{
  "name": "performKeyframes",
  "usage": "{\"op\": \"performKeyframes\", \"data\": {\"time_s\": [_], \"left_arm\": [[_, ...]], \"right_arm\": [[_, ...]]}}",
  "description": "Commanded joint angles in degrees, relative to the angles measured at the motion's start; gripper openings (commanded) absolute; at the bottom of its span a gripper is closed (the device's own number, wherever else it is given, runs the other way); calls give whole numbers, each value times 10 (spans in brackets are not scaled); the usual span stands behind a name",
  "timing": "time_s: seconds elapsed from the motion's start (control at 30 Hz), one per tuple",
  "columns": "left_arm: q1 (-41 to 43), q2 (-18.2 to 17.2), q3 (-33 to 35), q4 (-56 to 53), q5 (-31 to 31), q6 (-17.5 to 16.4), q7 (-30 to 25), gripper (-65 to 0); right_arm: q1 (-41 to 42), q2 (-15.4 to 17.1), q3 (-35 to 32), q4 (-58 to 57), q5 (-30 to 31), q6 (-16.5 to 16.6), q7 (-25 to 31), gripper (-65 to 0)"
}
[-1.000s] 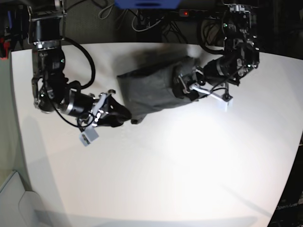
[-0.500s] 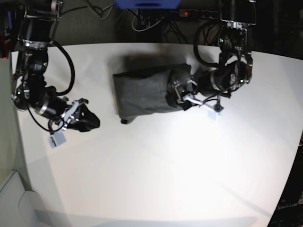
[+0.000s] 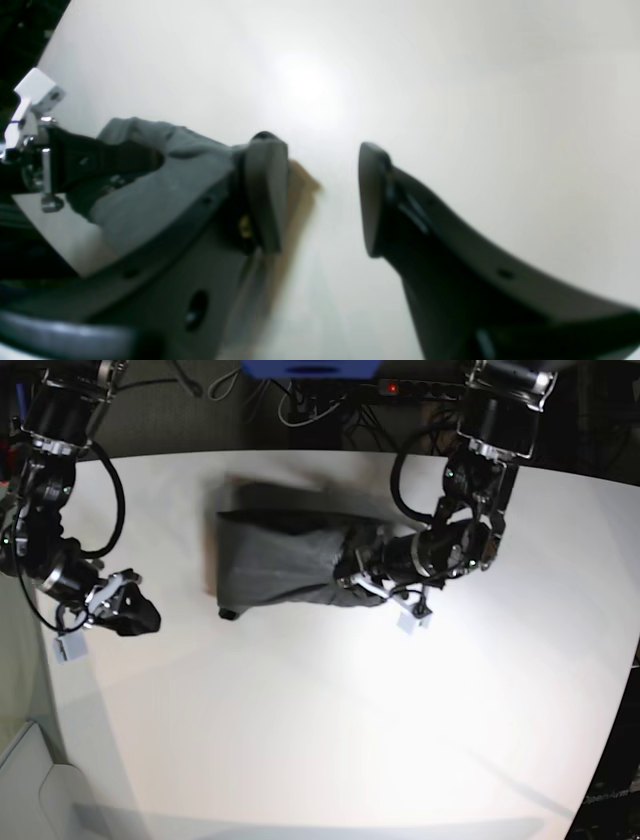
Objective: Layout the t-shirt on the table in an organized manner, then fold the t-shirt properly
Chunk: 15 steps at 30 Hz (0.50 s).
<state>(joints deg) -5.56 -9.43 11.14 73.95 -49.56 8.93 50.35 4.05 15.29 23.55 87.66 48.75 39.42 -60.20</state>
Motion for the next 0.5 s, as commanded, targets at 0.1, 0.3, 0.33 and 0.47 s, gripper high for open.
{"op": "performKeyframes", "data": {"time_s": [0.1, 0.3, 0.33, 0.47], "left_arm": [[-41, -30, 53, -12, 54, 38, 25, -648], [-142, -82, 195, -14, 55, 34, 20, -648], [-162, -92, 218, -16, 55, 34, 21, -648], [-250, -114, 323, -42, 55, 34, 19, -648]], "right_arm": [[1, 21, 39, 10, 15, 6, 15, -395], [-20, 34, 73, 10, 15, 6, 15, -395], [-23, 37, 77, 11, 15, 6, 15, -395], [-30, 41, 81, 11, 15, 6, 15, -395]]}}
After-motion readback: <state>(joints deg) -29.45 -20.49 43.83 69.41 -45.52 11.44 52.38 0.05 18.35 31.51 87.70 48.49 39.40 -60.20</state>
